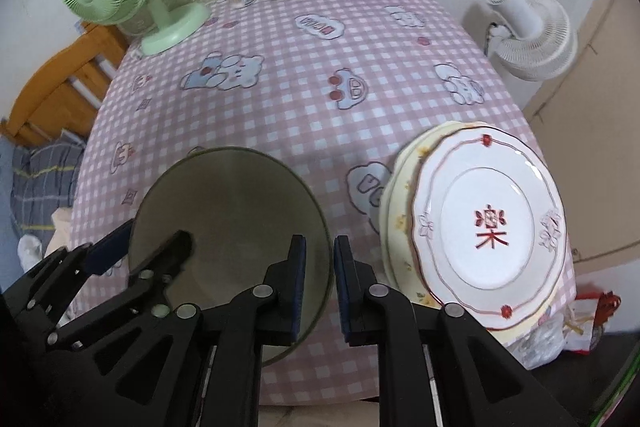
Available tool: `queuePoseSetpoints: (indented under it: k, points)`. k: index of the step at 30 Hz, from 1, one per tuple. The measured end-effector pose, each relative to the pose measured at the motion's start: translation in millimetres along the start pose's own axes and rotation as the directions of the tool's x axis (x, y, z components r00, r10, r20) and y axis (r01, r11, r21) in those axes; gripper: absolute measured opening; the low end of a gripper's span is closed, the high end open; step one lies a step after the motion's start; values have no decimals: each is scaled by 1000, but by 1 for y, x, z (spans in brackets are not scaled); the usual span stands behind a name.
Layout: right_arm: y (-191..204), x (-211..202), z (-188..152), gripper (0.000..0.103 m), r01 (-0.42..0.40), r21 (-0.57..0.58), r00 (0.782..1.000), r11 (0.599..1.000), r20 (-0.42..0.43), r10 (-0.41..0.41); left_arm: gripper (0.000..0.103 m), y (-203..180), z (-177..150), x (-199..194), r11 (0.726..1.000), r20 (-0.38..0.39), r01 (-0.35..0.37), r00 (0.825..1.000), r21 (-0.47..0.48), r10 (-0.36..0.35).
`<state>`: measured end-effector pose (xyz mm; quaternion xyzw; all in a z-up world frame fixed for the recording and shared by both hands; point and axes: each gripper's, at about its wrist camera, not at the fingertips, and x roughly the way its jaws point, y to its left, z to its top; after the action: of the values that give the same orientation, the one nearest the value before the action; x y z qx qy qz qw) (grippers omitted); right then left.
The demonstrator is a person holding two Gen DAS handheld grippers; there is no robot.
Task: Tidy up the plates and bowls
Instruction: 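Lower the held bowl onto the grey-green bowl stack, then grasp the rims of the stacked grey-green bowls with both grippers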
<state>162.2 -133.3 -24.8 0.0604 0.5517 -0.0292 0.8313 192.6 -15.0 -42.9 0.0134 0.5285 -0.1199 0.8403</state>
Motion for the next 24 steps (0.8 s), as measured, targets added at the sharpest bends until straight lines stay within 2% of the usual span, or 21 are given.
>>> queuePoseSetpoints:
  k: [3, 5, 8, 12, 13, 14, 24]
  points:
    - [-1, 2, 3, 24, 3, -9, 1000, 1000, -13, -3, 64, 5, 1, 5, 999, -16, 25, 1000, -35, -26]
    - [-2, 2, 5, 26, 9, -14, 1000, 1000, -12, -9, 65, 7, 1, 7, 998, -18, 39, 999, -49, -40]
    - [-4, 2, 9, 33, 18, -17, 1000, 1000, -11, -18, 68, 10, 1, 12, 997, -22, 51, 998, -66, -52]
    - [-8, 3, 13, 54, 43, -13, 999, 999, -7, -43, 68, 18, -1, 23, 990, -32, 89, 995, -107, -92]
    - [-8, 3, 14, 62, 45, -13, 999, 999, -3, -45, 68, 18, -2, 25, 990, -32, 100, 994, -104, -103]
    - [-9, 3, 14, 67, 41, -12, 999, 999, -3, -41, 68, 18, -4, 27, 990, -31, 109, 993, -91, -112]
    - [2, 12, 13, 68, 21, -44, 999, 999, -26, -22, 66, 18, -10, 41, 978, -48, 167, 984, -122, -174]
